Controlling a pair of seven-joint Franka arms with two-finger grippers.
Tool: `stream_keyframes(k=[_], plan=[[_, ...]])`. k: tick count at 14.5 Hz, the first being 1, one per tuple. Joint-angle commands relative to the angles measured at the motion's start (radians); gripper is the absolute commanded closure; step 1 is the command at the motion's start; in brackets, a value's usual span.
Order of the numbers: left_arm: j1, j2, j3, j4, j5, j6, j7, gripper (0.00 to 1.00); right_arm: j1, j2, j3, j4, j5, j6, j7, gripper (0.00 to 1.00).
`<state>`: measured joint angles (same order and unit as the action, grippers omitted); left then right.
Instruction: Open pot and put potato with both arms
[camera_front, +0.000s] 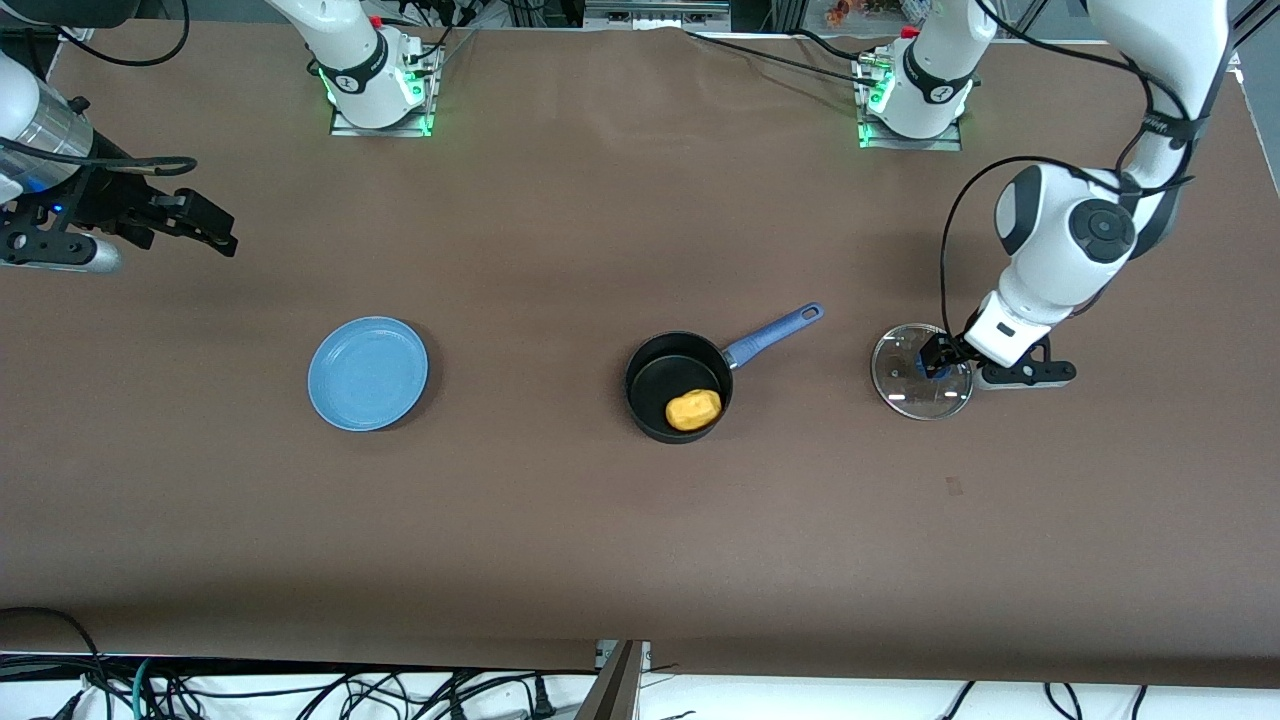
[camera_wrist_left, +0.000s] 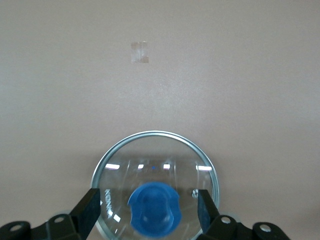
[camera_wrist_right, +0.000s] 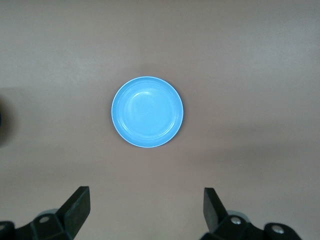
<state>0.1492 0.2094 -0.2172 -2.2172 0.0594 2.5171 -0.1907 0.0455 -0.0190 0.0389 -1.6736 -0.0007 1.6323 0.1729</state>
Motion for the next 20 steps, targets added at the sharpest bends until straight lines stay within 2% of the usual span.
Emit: stream_keyframes(k=[1,4,10,14,16,20], plan=[[0.006,-0.051,-0.017,0.101,-0.07,-0.197,0.027,0.14,-0.009,0.008,0.016,0.021,-0.019,-0.002,-0.016,0.0],[0.006,-0.087,-0.021,0.203,-0.075,-0.373,0.03,0.14,-0.012,0.01,0.012,0.034,-0.01,-0.005,-0.007,0.0],[0.006,-0.093,-0.018,0.523,-0.075,-0.723,0.025,0.14,-0.012,0.01,0.013,0.04,-0.009,-0.003,0.0,0.0],[0.007,-0.091,-0.013,0.637,-0.073,-0.79,0.03,0.09,-0.013,0.011,0.012,0.04,-0.008,-0.005,-0.001,0.0],[0.006,-0.091,-0.017,0.666,-0.067,-0.811,0.028,0.0,-0.013,0.011,0.012,0.04,-0.008,-0.005,-0.001,0.0],[0.007,-0.091,-0.013,0.77,-0.062,-0.905,0.033,0.0,-0.015,0.011,0.012,0.038,-0.007,-0.005,0.0,0.0]])
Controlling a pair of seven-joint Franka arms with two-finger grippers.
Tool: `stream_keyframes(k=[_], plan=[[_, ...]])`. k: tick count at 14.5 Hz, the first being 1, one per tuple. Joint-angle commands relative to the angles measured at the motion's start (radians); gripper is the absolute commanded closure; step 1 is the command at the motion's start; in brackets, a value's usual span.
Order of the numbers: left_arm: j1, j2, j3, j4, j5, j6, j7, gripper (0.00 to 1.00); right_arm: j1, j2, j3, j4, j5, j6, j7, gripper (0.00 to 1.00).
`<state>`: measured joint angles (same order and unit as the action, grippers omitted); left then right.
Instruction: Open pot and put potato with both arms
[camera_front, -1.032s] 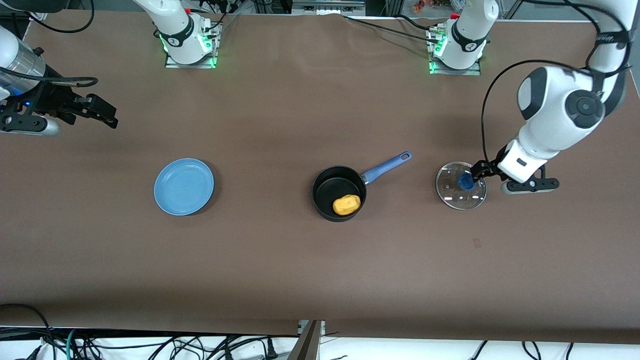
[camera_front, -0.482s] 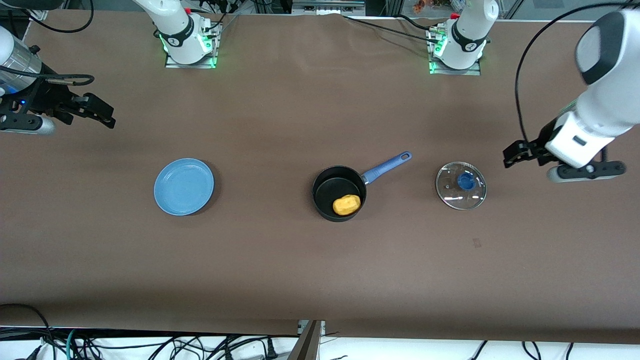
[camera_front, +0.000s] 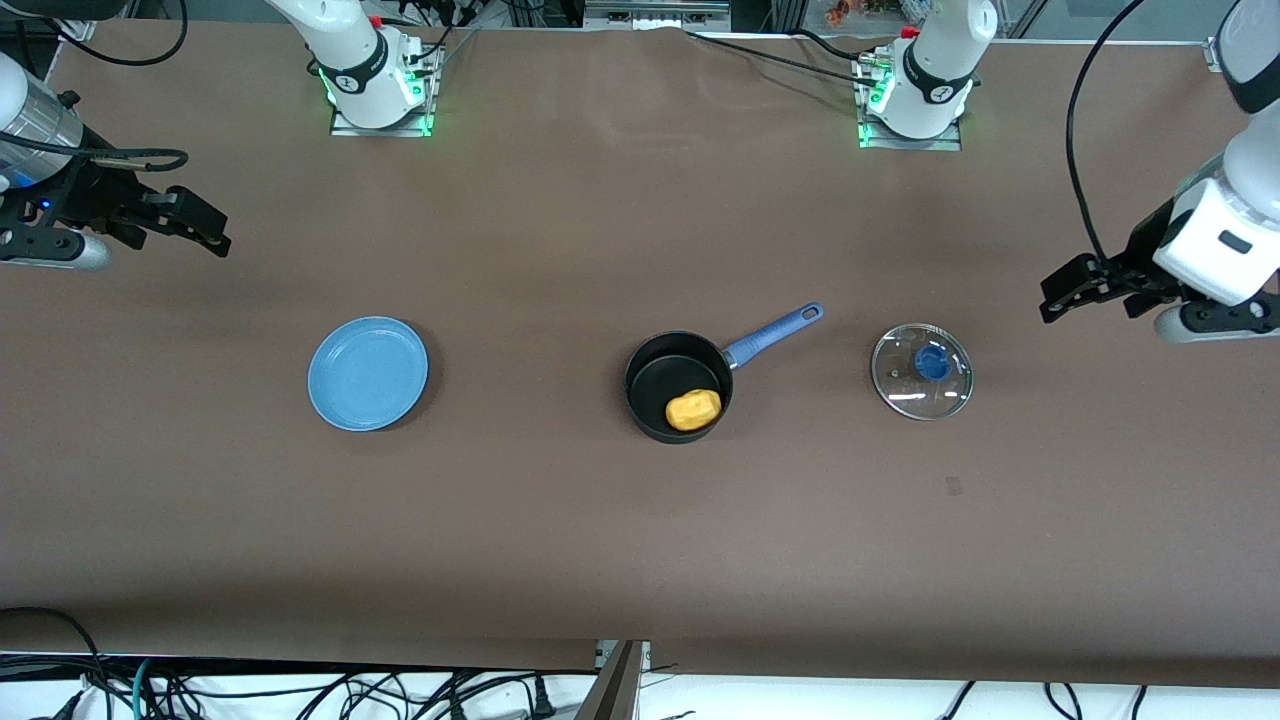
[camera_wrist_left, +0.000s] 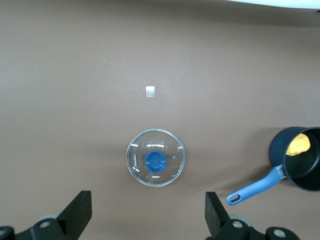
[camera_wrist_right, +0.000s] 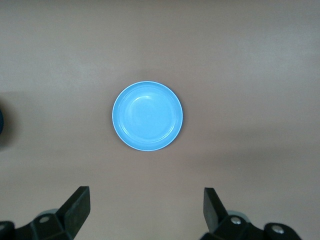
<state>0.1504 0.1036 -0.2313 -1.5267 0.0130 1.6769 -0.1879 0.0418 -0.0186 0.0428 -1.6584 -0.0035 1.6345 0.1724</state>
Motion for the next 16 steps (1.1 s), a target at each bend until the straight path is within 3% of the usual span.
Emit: stream_keyframes(k=[1,6,12,16], plan=[[0.005,0.016,0.001,0.094,-0.015,-0.078,0.03,0.0,-0.011,0.011,0.008,0.023,-0.006,-0.007,0.001,0.0],[0.008,0.027,0.024,0.099,-0.01,-0.077,0.033,0.0,-0.011,0.014,0.008,0.022,-0.006,-0.007,-0.001,0.0],[-0.185,0.027,0.202,0.103,-0.011,-0.078,0.03,0.0,-0.011,0.014,0.006,0.022,-0.006,-0.007,-0.011,0.0],[-0.235,0.027,0.23,0.131,-0.014,-0.086,0.028,0.0,-0.011,0.014,0.006,0.022,-0.006,-0.008,-0.011,0.0]])
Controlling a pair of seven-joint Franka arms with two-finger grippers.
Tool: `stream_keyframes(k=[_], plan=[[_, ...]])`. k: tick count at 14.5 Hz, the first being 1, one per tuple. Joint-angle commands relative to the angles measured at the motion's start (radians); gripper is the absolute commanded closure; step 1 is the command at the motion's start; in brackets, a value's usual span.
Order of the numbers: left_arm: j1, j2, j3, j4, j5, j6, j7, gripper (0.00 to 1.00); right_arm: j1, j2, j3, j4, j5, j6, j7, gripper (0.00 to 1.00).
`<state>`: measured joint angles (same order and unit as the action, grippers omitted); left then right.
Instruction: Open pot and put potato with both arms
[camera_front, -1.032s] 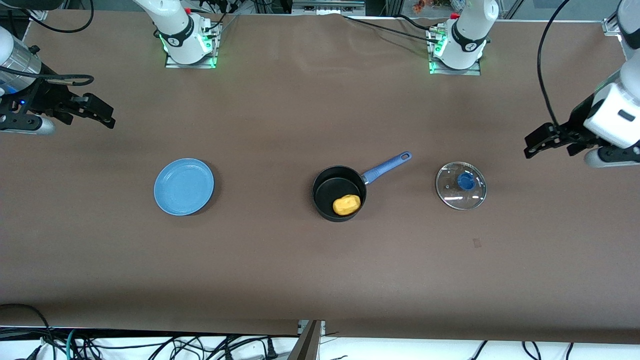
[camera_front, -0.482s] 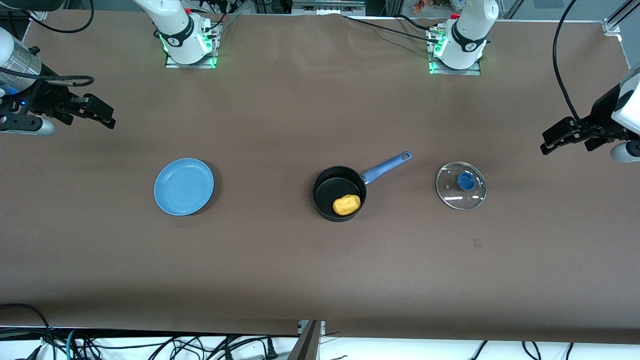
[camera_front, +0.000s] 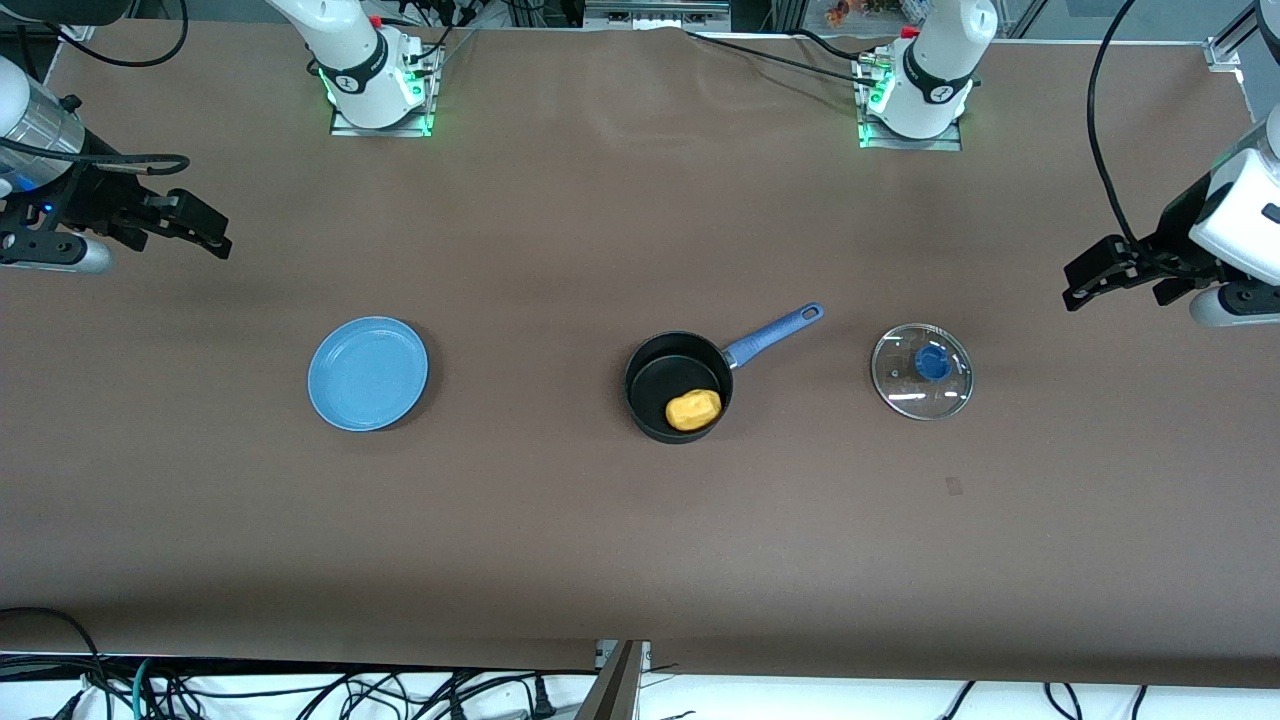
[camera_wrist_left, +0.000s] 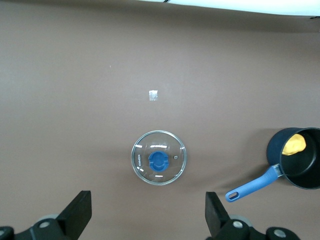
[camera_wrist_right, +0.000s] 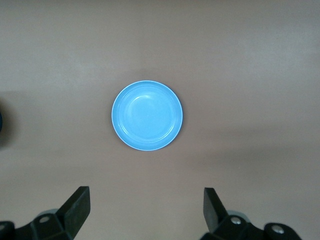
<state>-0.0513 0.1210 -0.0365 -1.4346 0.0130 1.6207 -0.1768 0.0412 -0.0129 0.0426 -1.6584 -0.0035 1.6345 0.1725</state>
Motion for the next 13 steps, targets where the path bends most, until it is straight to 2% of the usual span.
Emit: stream_keyframes(k=[1,13], plan=[[-0.025,0.008,0.033,0.043,-0.019,-0.032,0.019,0.0,-0.01,0.008,0.006,0.022,-0.006,-0.008,-0.011,0.0],[-0.016,0.014,0.032,0.037,-0.021,-0.039,0.017,0.0,-0.01,0.007,0.006,0.022,-0.006,-0.047,-0.01,0.0]])
